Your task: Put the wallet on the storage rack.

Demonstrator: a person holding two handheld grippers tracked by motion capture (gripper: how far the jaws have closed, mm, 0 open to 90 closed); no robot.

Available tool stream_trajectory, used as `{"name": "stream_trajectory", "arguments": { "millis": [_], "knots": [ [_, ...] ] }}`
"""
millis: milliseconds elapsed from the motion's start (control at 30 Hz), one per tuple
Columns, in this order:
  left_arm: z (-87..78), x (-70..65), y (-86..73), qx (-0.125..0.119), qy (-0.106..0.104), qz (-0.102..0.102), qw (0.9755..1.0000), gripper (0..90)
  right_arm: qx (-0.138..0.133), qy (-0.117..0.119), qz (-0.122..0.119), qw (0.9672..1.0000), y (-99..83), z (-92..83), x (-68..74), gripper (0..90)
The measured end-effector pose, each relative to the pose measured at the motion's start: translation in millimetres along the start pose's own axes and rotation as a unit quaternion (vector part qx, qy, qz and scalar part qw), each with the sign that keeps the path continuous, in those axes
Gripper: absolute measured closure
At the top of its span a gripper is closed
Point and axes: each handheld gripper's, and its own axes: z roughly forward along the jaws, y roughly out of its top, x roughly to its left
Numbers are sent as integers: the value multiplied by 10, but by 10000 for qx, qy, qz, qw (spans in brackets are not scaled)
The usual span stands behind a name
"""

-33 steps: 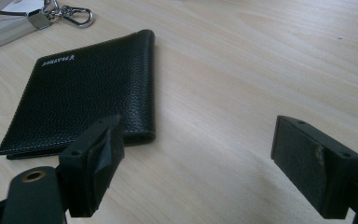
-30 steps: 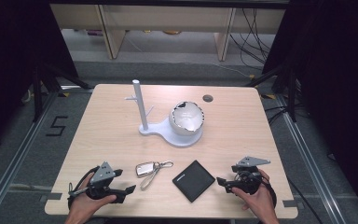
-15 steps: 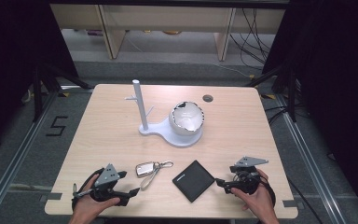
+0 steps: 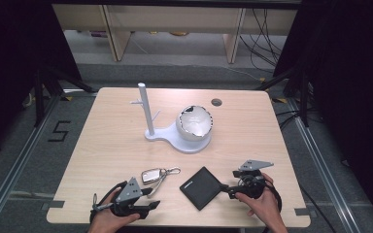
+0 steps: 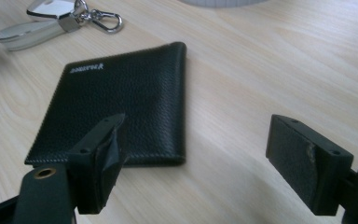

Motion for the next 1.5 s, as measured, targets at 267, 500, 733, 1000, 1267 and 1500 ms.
{"name": "stream_trajectory", "arguments": {
  "millis": [267,500,733,1000,1267,1500],
  "knots": [
    [233,-164,94,-8,-422,346,9985,722,-17,238,37,9997,63,68,43,248],
    [439,-262,183,68,-569,586,9966,826,32,333,83,9994,106,120,50,270],
    [639,-299,286,70,-669,620,9958,874,66,324,89,9994,164,205,36,302],
    [794,-311,361,172,-678,727,9949,882,221,395,126,9989,215,300,40,311],
    [874,-320,370,335,-679,783,9941,875,308,536,264,9977,238,385,12,335],
    [907,-342,373,517,-649,865,9928,869,432,642,324,9965,231,465,39,376]
  ]
}}
